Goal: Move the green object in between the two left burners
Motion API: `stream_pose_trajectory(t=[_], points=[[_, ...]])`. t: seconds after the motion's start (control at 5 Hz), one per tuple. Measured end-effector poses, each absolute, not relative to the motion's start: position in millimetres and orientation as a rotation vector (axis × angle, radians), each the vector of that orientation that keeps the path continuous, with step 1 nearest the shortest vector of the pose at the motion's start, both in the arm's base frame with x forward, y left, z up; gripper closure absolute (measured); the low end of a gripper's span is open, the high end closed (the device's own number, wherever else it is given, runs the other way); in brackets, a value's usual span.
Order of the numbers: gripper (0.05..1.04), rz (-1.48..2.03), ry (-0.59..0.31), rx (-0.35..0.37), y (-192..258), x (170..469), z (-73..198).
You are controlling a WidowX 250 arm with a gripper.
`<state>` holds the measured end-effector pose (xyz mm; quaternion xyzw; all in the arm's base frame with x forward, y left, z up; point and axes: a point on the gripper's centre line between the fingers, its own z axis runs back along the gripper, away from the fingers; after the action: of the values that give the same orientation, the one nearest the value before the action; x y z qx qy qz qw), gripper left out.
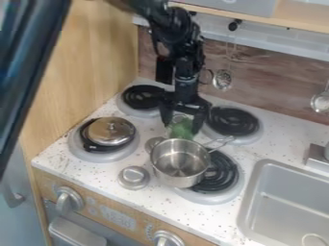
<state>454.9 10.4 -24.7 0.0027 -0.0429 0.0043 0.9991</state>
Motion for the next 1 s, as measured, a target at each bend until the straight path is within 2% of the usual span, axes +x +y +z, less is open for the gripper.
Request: stream_pose_trajectory(t=[0.2, 0.4, 0.6, 1.0], points=[[0.085, 0.009, -0.069, 0.008, 10.1, 454.5, -29.9], [0.147, 0.007, -0.058, 0.022, 12.4, 453.7, -30.3], [0.266, -0.01, -0.076, 0.023, 12.4, 456.5, -31.1], [0.267, -0.112, -0.101, 0.001, 8.0, 451.7, -31.6]])
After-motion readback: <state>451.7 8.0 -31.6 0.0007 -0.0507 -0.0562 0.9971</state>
